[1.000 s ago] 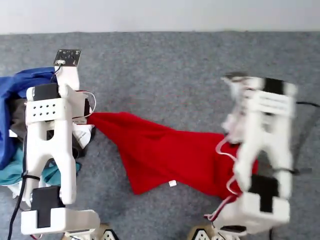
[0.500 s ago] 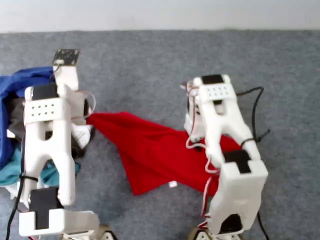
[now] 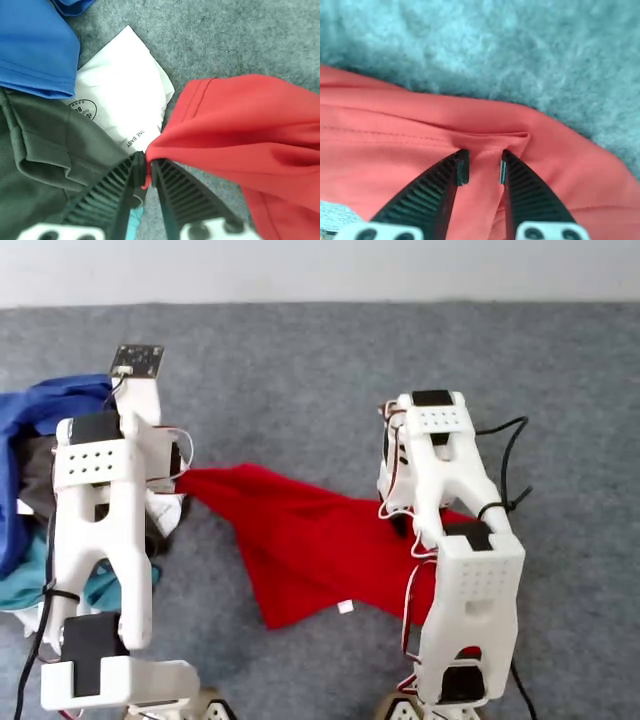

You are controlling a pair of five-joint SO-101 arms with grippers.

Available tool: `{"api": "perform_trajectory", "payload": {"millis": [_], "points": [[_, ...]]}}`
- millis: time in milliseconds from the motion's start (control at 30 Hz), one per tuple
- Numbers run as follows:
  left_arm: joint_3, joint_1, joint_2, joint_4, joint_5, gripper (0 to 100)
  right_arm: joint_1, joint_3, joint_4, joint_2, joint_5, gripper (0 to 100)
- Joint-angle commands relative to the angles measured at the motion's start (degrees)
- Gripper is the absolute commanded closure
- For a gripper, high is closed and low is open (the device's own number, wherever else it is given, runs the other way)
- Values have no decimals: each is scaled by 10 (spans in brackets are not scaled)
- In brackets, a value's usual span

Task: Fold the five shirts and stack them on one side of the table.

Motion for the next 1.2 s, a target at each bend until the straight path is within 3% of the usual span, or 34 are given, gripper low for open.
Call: {"api": "perform_trajectory", "payload": {"millis": [0, 133, 600, 867, 1167], "points": [[-5, -1, -27, -8, -6, 987, 2, -19, -15, 6, -3, 894], [-5, -1, -27, -8, -6, 987, 7, -19, -31, 17, 12, 988], [-5, 0, -28, -4, -34, 987, 7, -20, -62, -156, 13, 989], [-5, -2, -28, -4, -34, 987, 7, -20, -173, -211, 13, 989], [-5, 0, -28, -4, -34, 987, 16, -20, -407, -145, 12, 972]]}}
